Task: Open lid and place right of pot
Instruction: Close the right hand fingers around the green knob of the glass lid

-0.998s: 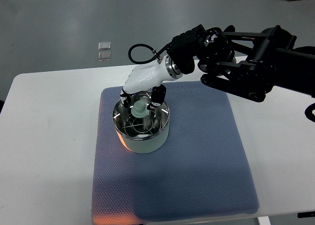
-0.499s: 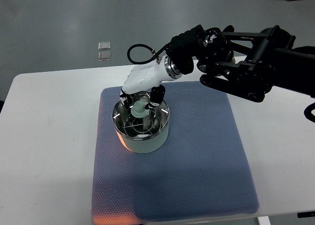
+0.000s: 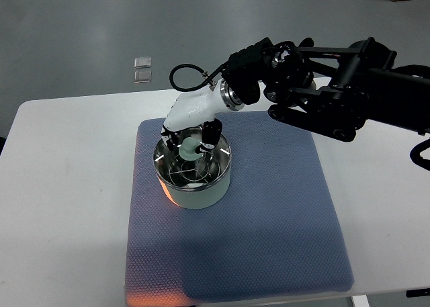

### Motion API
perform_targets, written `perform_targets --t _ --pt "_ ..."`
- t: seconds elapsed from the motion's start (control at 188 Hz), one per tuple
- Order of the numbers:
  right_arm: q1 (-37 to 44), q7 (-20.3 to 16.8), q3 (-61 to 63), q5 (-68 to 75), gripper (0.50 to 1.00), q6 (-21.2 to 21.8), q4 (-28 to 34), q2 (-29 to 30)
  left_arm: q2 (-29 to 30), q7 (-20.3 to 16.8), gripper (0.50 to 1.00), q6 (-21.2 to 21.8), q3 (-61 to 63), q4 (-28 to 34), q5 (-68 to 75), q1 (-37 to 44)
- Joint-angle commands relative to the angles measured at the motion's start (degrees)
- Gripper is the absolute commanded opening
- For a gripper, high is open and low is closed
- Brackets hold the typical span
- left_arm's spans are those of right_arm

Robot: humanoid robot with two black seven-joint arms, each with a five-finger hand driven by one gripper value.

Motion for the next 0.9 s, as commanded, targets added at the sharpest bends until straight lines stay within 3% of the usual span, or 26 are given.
perform_targets --t 0.0,0.897 --pt "0.1 0.0 -0.1 0.0 0.699 0.1 0.0 0.0 0.0 0.0 1.0 0.0 0.0 0.0 0.0 0.0" --pt "0.2 0.0 -0.9 -0.4 0.69 0.1 -0.7 0.0 0.0 0.0 1.0 0.0 0.0 0.0 0.0 0.0"
